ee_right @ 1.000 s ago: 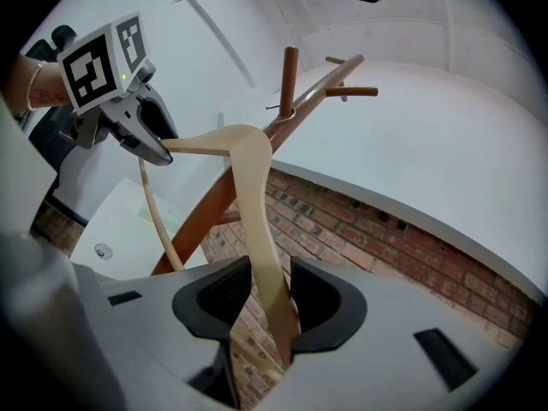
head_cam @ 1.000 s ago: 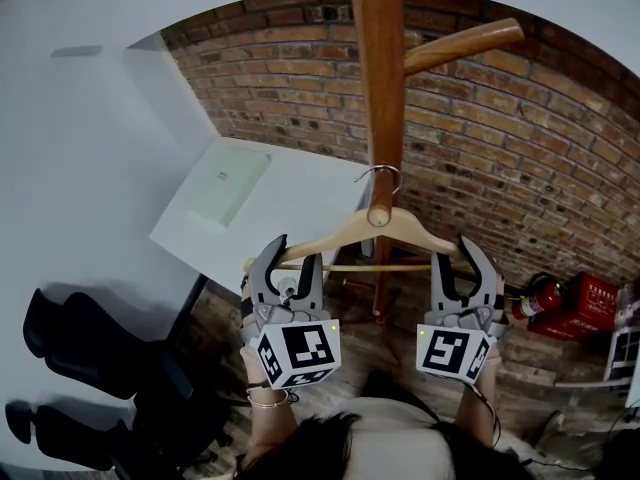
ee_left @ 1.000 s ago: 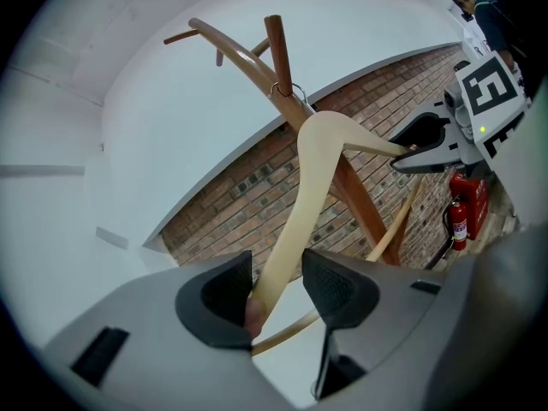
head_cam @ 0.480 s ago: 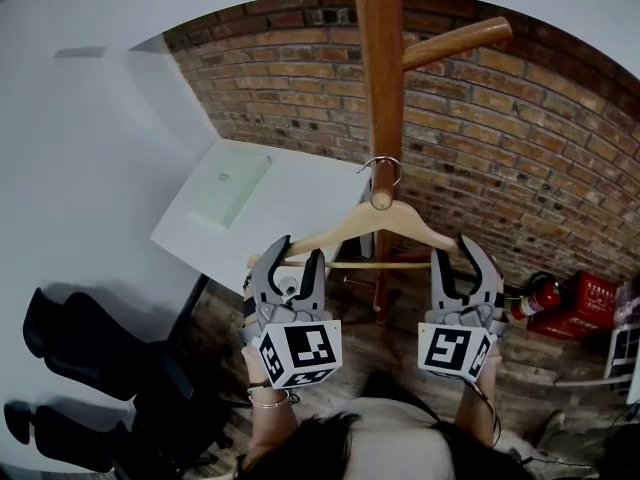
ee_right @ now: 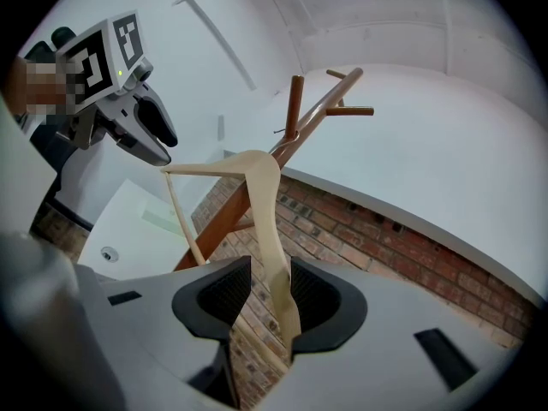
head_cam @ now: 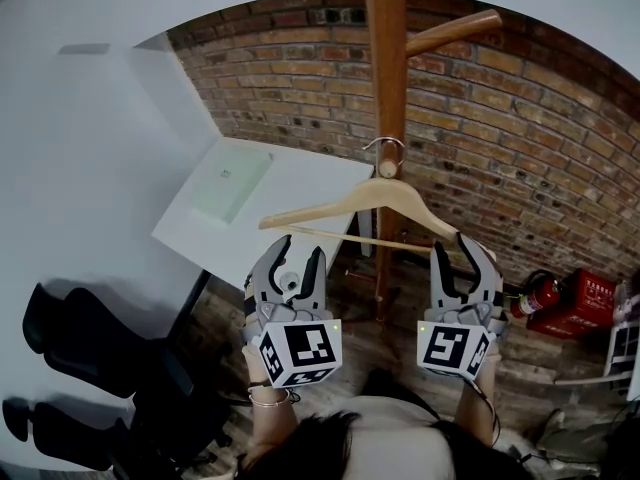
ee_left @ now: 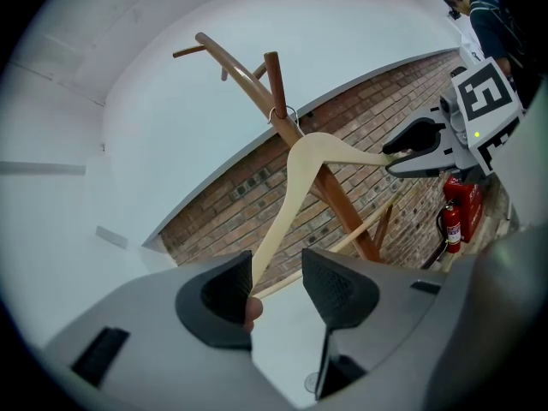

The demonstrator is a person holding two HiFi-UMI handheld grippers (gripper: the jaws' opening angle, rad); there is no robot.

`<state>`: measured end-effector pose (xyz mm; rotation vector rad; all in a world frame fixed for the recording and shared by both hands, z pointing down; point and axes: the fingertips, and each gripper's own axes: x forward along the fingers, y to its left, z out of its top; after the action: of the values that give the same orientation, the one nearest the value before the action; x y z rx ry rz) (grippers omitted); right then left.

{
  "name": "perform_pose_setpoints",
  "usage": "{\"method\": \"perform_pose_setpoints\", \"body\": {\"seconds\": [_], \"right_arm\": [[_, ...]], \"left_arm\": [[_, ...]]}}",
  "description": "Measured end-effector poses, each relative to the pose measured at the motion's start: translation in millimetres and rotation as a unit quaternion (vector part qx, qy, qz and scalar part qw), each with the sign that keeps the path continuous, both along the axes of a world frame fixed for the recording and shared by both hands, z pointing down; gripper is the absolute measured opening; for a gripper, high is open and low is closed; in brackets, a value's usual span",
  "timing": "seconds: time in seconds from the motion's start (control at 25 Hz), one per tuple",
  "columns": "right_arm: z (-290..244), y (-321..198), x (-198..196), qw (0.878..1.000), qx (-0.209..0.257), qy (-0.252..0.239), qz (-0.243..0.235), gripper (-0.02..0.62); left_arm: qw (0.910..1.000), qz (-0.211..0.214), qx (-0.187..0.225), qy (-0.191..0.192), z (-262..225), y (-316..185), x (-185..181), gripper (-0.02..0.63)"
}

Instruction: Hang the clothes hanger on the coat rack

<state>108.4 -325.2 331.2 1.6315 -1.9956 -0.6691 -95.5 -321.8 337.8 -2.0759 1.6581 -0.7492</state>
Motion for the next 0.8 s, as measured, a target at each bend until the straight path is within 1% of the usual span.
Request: {"method": "perform_pose_setpoints", "body": {"seconds": [0.2,0.44,0.64,0.72,0.8], "right_arm": [[0.8,9.0,-0.9,1.000,0.002,0.003,0.004,0.144],[-3.3,21.9,-3.6,1.000,0.006,0.000,0.008,0.144],[-3.0,37.6,-6.0,1.000,0.011,0.000,0.009,0.144],[-3.0,43.9,-7.4,1.000,0.013,-0.002,0.009,0.144],[-3.0,49.6,-8.9,1.000,0.013,-0.005,0.007,0.144]], "left_arm": [[1.0000,0.000,0.001,0.008,-0.8,9.4,-1.2,0.175],[0.9992,0.012,-0.014,0.037,-1.4,22.3,-0.7,0.175],[0.9981,0.017,-0.014,0.057,-1.3,37.3,-1.2,0.173],[0.9976,0.018,-0.014,0.065,-1.8,42.9,-2.4,0.169],[0.9975,0.018,-0.011,0.068,-2.9,48.3,-3.3,0.150]]}}
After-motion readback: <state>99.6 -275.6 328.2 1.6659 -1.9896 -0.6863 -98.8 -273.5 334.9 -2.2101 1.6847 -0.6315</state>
